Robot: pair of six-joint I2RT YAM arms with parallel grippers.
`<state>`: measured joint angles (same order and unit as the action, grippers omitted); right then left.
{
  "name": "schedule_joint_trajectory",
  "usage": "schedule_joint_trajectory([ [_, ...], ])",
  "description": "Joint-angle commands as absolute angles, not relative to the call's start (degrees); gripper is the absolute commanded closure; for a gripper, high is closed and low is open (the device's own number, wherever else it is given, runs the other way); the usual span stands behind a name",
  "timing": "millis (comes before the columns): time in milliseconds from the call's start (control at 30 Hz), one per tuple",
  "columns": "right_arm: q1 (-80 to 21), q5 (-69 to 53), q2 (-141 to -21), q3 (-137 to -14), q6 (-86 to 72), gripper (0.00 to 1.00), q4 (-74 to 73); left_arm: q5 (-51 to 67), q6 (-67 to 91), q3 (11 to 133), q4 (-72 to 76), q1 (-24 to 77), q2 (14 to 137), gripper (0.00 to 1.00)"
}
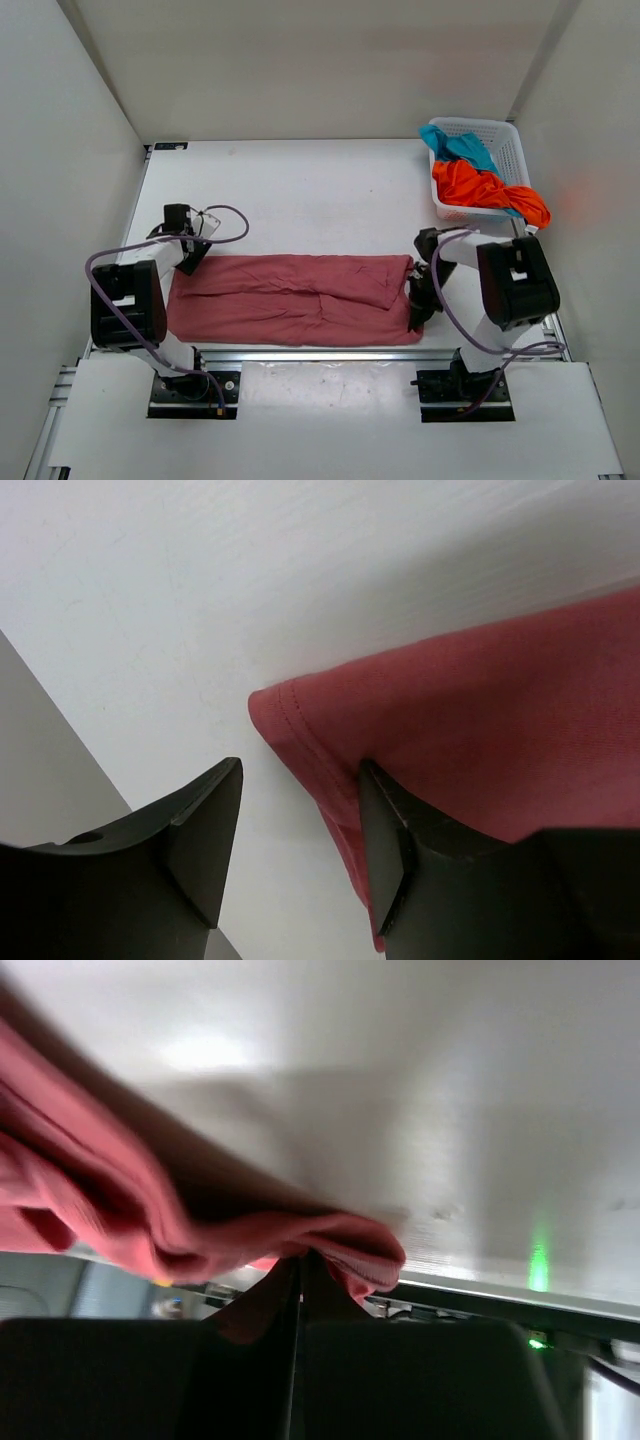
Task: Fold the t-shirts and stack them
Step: Rotate the tshirt 90 degrees
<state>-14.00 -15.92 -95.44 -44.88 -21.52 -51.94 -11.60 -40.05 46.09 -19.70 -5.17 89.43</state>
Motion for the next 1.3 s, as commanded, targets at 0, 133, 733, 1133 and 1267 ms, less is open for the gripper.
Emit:
schedule_joint_trajectory([
  [0,-15.6,-11.5,-100.0,-54.5,-17.8,1.0,-52.2,-13.3,-40.0,45.2,-20.3,-8.0,86.1,0.39],
  [133,-15.5,-8.7,-108.2,-71.7,-16.1,1.0,-53.7,-13.2,-39.8,43.9,-22.6,-11.9,84.3,0.39],
  [733,-14.5,-1.8,-131.4,-132.7,-15.6,0.53,-64.9,-9.7,-33.8,44.0,-32.2,-12.5,75.2,0.38],
  [1133,-17.3,-1.8,-102.8,-102.9,-14.2,0.5,-58.6,-5.3,-25.8,45.7,-38.2,-13.5,66.3,0.35],
  [1267,-19.1,-4.4,-98.0,-98.4,-14.9,0.52,-55.8,-6.5,-28.6,47.0,-45.2,-12.7,60.6,0.37],
])
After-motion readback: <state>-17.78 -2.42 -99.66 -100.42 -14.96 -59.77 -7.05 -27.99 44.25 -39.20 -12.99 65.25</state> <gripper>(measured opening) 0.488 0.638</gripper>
